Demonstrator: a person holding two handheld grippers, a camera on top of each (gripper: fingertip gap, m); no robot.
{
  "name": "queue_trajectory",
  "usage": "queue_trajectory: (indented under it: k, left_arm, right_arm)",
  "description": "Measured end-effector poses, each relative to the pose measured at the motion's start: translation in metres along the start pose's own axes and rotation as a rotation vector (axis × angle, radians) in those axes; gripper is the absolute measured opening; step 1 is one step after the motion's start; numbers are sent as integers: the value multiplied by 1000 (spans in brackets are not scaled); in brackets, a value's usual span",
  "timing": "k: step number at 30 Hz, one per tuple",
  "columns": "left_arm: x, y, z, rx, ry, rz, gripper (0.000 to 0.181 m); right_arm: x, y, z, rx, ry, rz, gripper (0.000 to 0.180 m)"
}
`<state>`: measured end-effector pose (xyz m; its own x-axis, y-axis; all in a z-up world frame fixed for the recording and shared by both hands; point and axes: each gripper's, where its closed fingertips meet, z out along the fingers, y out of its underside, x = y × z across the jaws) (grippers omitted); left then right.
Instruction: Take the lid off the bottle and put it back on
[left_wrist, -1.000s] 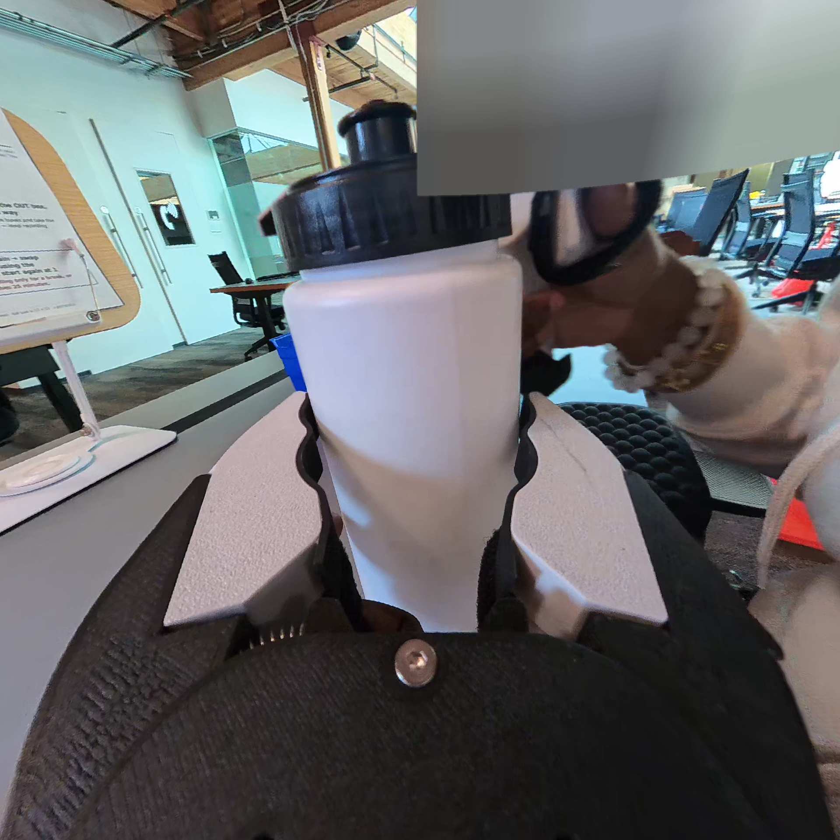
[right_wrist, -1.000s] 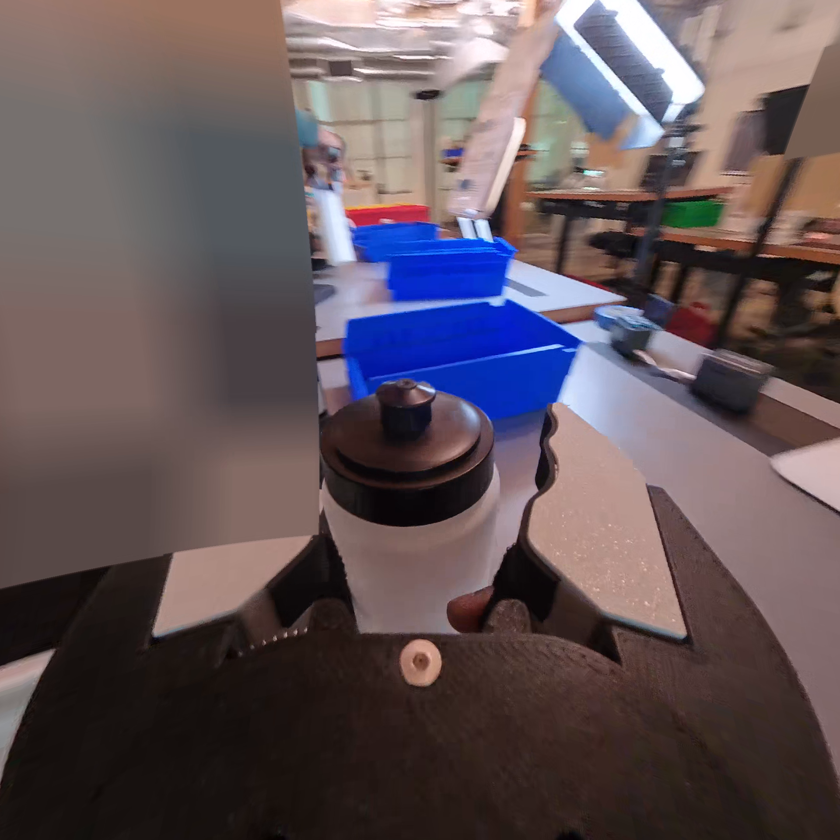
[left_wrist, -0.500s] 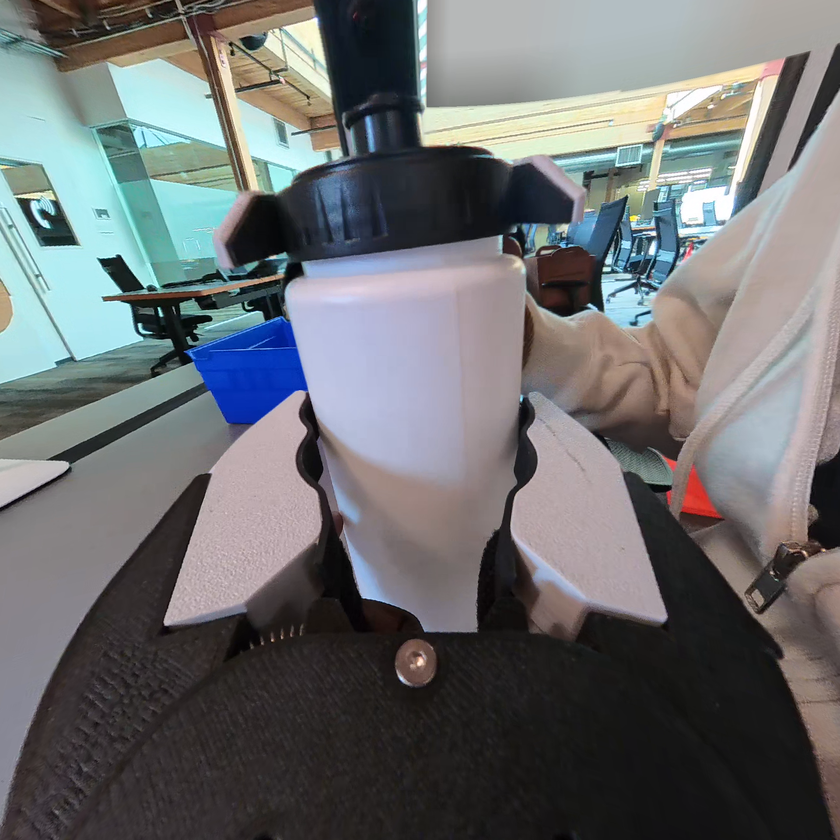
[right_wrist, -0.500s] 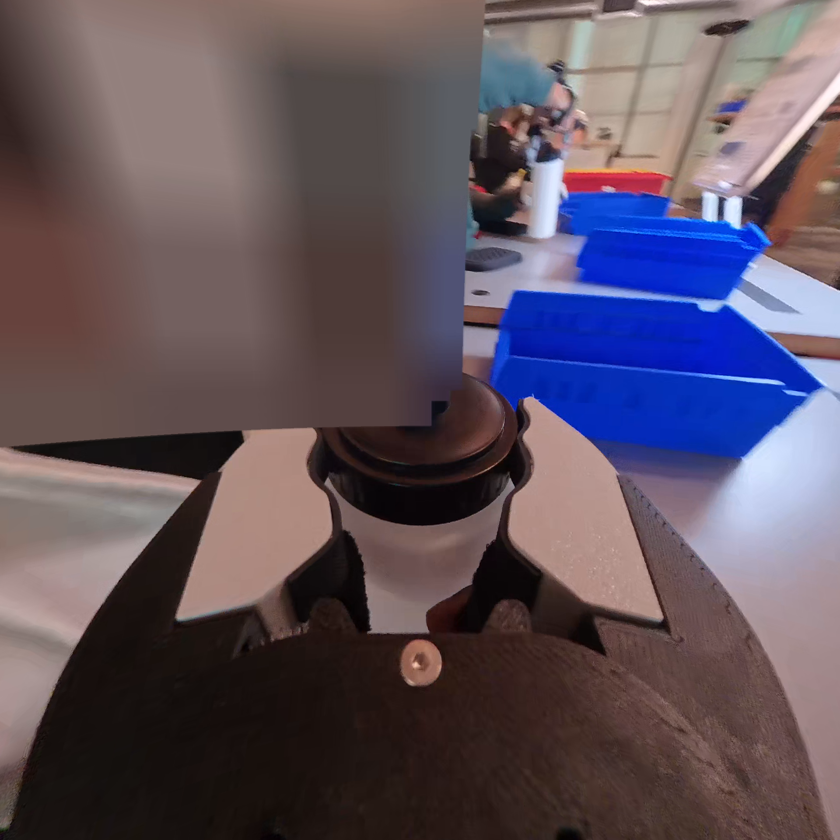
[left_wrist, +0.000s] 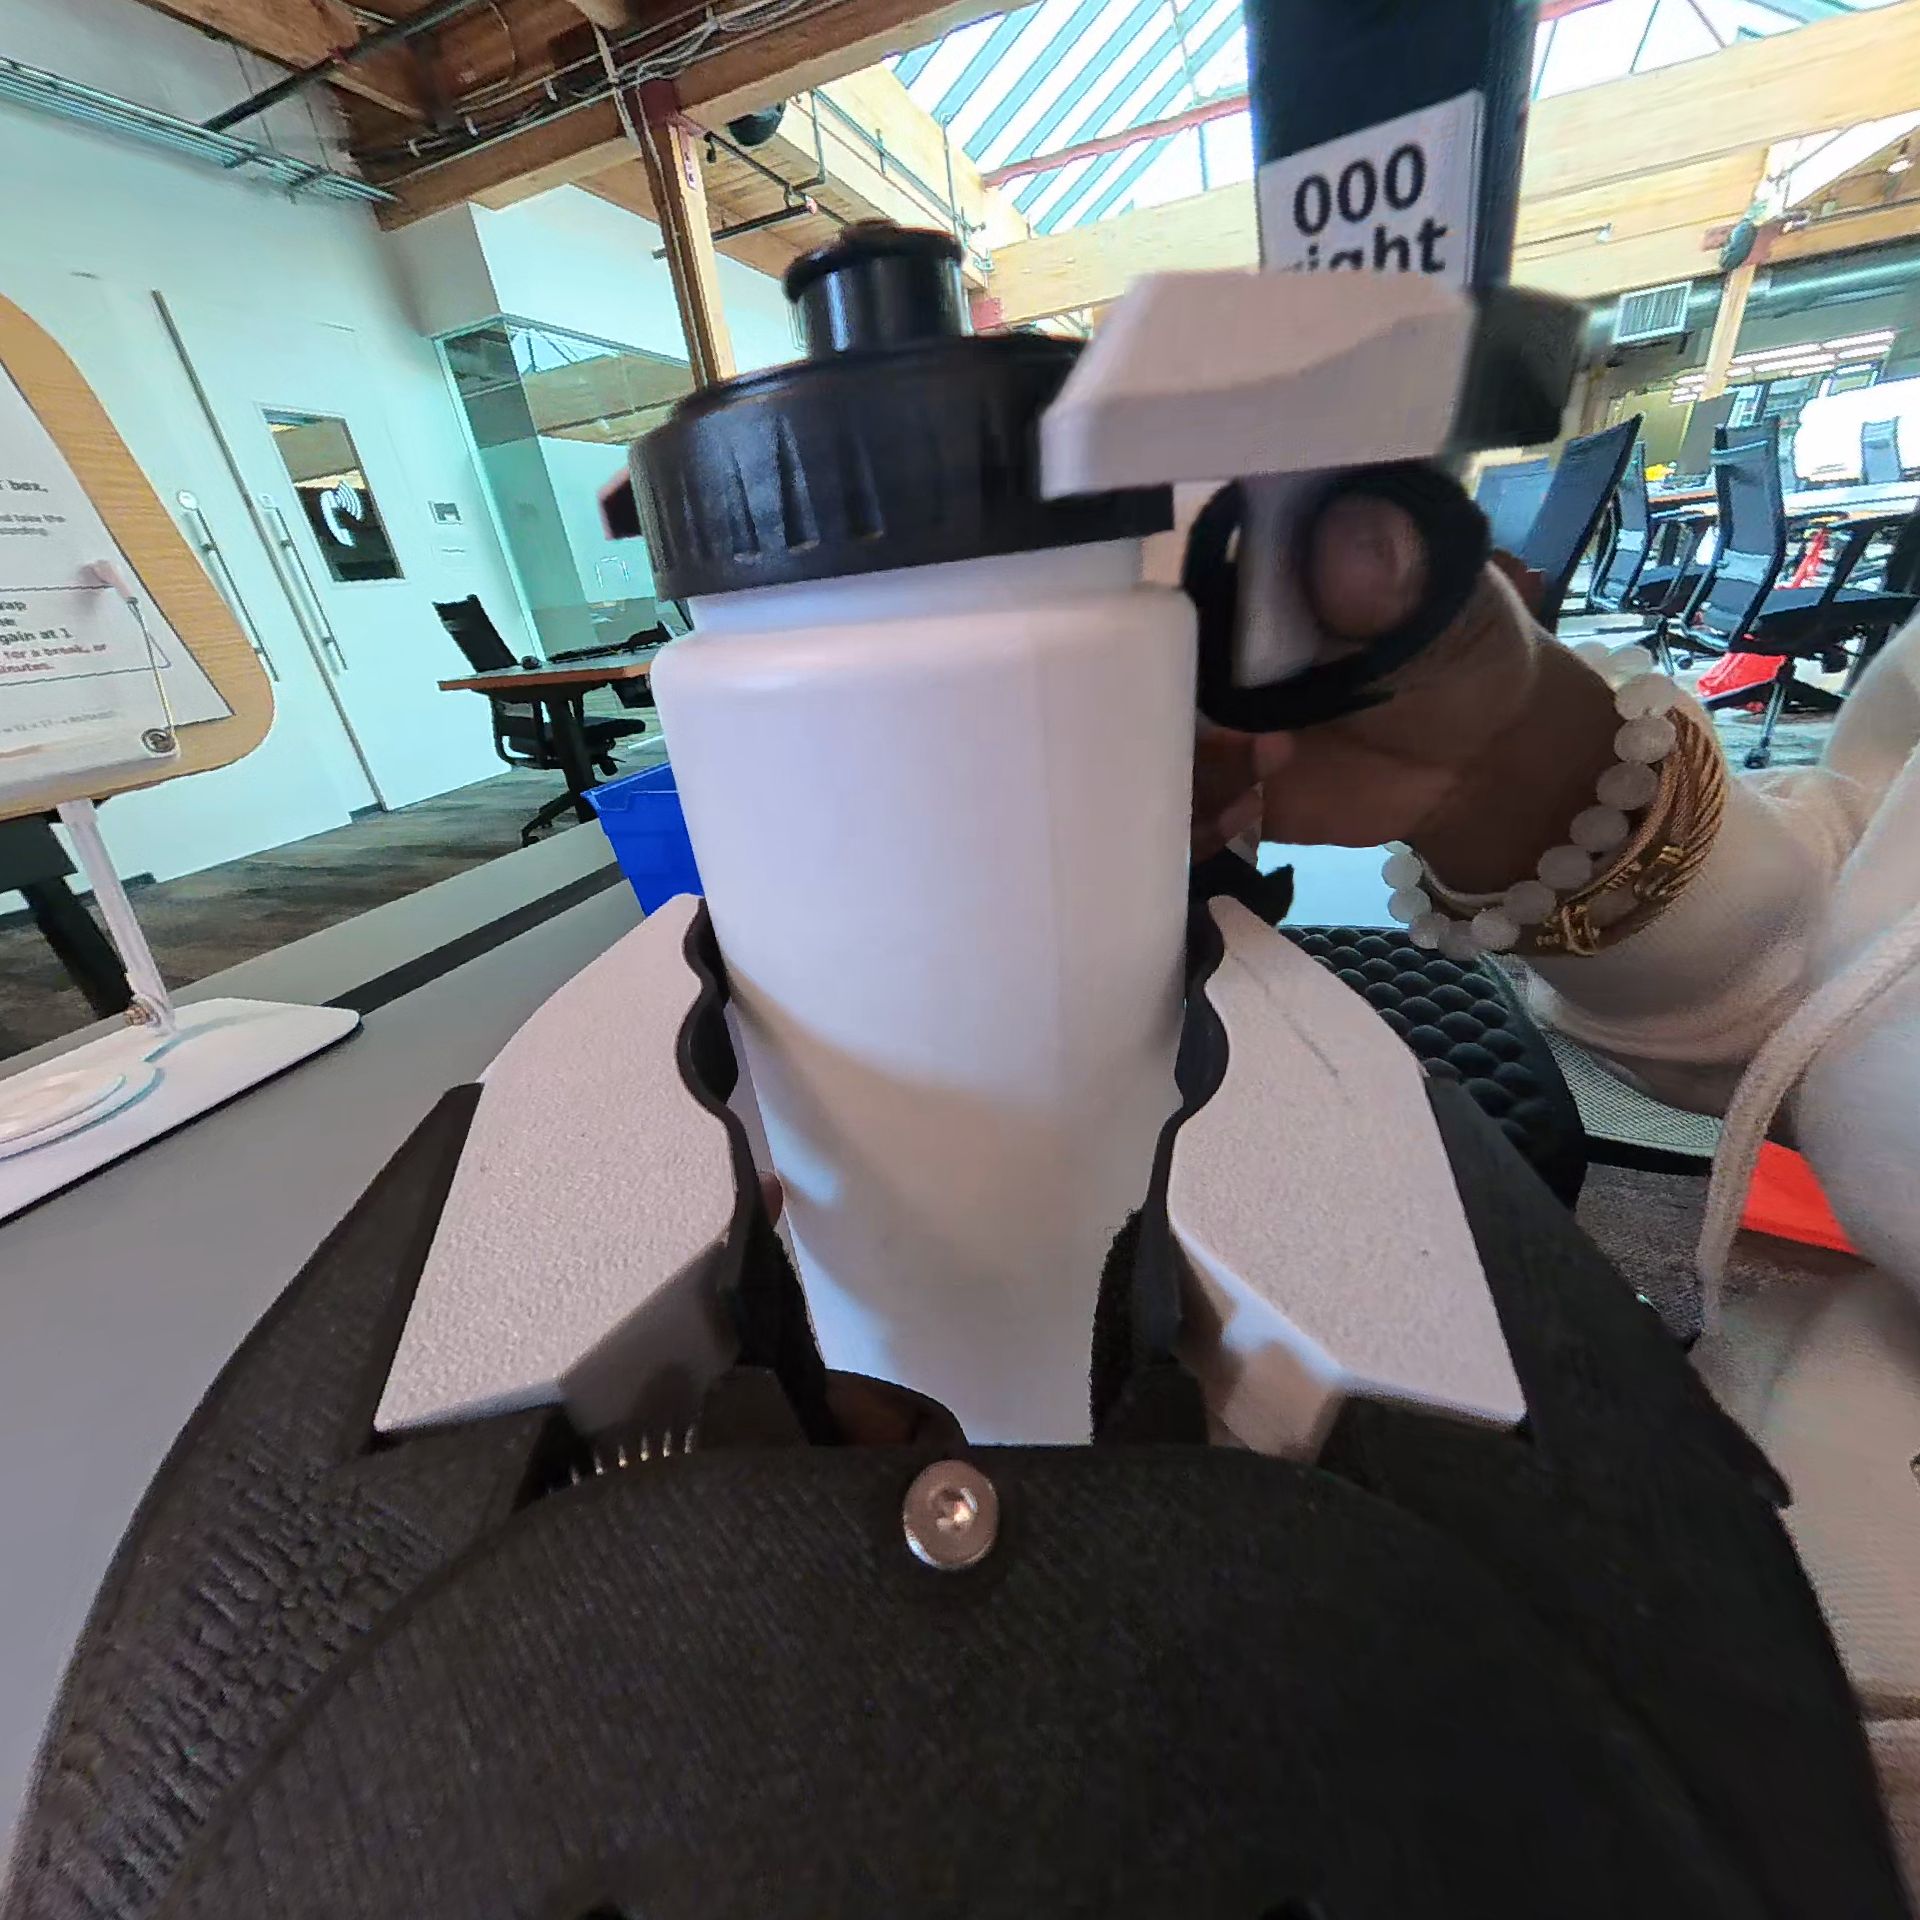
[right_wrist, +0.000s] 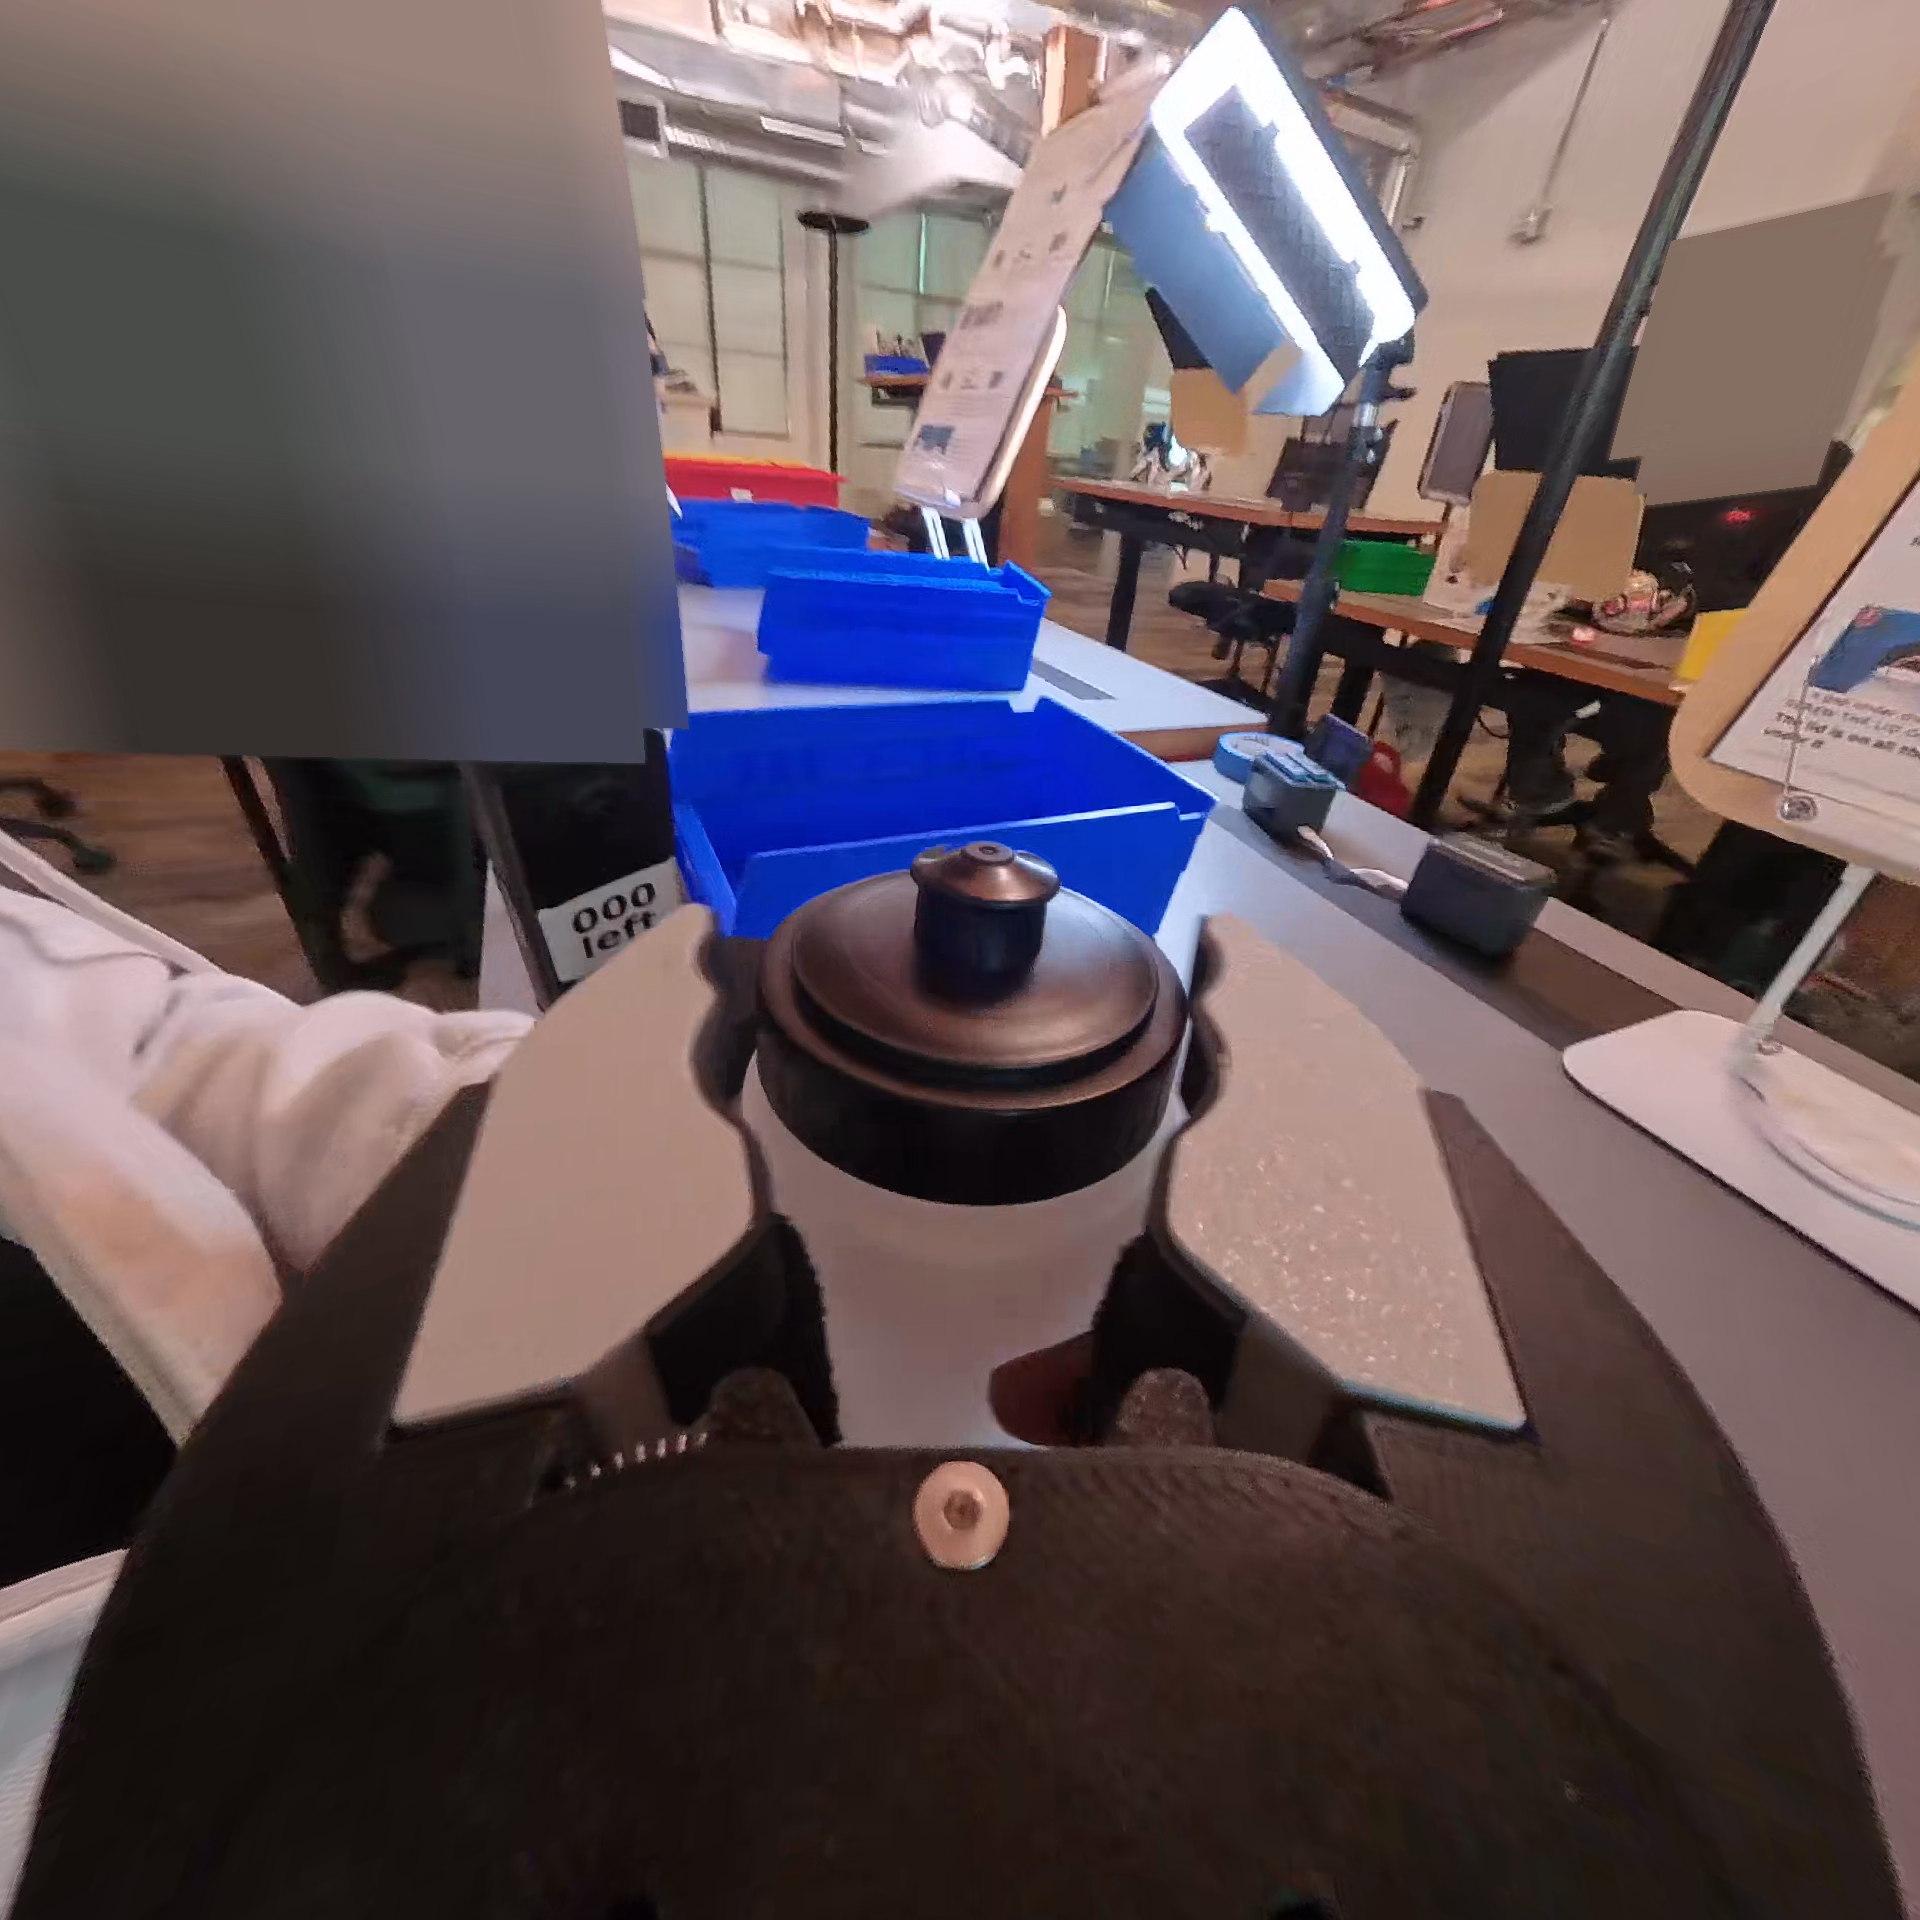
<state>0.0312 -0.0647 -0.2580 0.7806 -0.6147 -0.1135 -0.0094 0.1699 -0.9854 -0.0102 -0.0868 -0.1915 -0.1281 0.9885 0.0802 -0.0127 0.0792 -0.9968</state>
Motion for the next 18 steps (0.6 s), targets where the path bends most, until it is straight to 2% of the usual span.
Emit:
queue_trajectory:
  k: [2, 5, 11, 13, 16, 18]
  left_arm:
    - [-1, 0, 0, -1, -1, -10, 84]
    - [1, 0, -1, 1, 25, -25, 84]
    - [16, -2, -1, 14, 117, -23, 84]
    - [17, -2, 0, 16, 133, -29, 84]
    - [16, -2, 0, 17, 129, -42, 84]
    - [12, -2, 0, 17, 97, -37, 84]
  right_arm:
    - [2, 3, 3, -33, -18, 14, 78]
    - [-4, 3, 2, -58, -174, 39, 77]
    - [-27, 1, -13, -45, -678, 28, 78]
    - [-31, 0, -18, -11, -787, 39, 78]
    - [-29, -2, -16, 28, -793, 81, 78]
    - [-23, -3, -12, 50, -692, 115, 81]
